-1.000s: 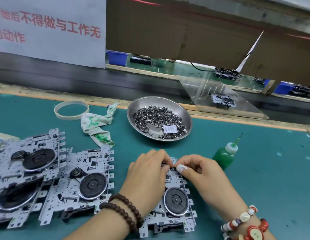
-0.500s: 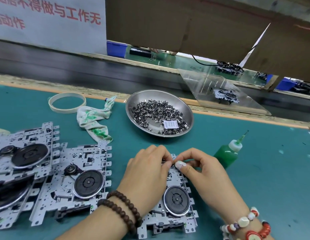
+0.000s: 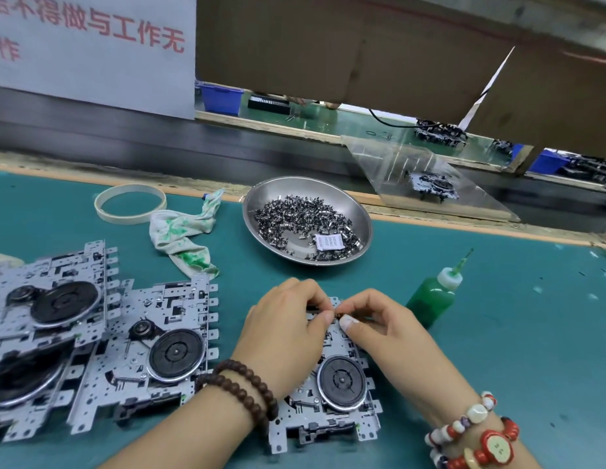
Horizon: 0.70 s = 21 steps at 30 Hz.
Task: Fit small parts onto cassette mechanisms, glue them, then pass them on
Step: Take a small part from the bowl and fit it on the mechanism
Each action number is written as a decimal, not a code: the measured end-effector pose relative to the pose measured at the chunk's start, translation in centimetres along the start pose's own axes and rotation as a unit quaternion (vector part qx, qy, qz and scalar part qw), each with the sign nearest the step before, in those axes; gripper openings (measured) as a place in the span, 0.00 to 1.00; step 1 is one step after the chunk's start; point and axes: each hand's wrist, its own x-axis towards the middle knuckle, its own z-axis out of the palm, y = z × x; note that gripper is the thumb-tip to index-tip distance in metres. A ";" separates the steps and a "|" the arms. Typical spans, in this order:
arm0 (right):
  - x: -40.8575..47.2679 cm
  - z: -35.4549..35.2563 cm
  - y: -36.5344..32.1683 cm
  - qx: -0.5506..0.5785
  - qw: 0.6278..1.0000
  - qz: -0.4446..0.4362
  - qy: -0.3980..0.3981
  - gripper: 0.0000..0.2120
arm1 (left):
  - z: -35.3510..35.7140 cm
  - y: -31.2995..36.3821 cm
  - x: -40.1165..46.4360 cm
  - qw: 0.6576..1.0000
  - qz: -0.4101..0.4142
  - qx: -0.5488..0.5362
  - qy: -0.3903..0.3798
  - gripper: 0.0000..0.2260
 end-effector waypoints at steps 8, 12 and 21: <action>0.1 0.2 0.0 0.075 0.996 0.038 -0.001 0.08 | 0.1 -0.1 0.0 1.000 0.006 -0.003 0.003 0.09; 0.2 0.3 0.1 0.090 0.995 0.051 0.004 0.09 | 0.2 -0.3 0.0 1.000 0.010 -0.004 0.004 0.08; 0.4 0.5 -0.1 0.113 0.991 0.069 0.018 0.11 | 0.4 -0.3 -0.6 0.997 0.062 0.048 0.017 0.04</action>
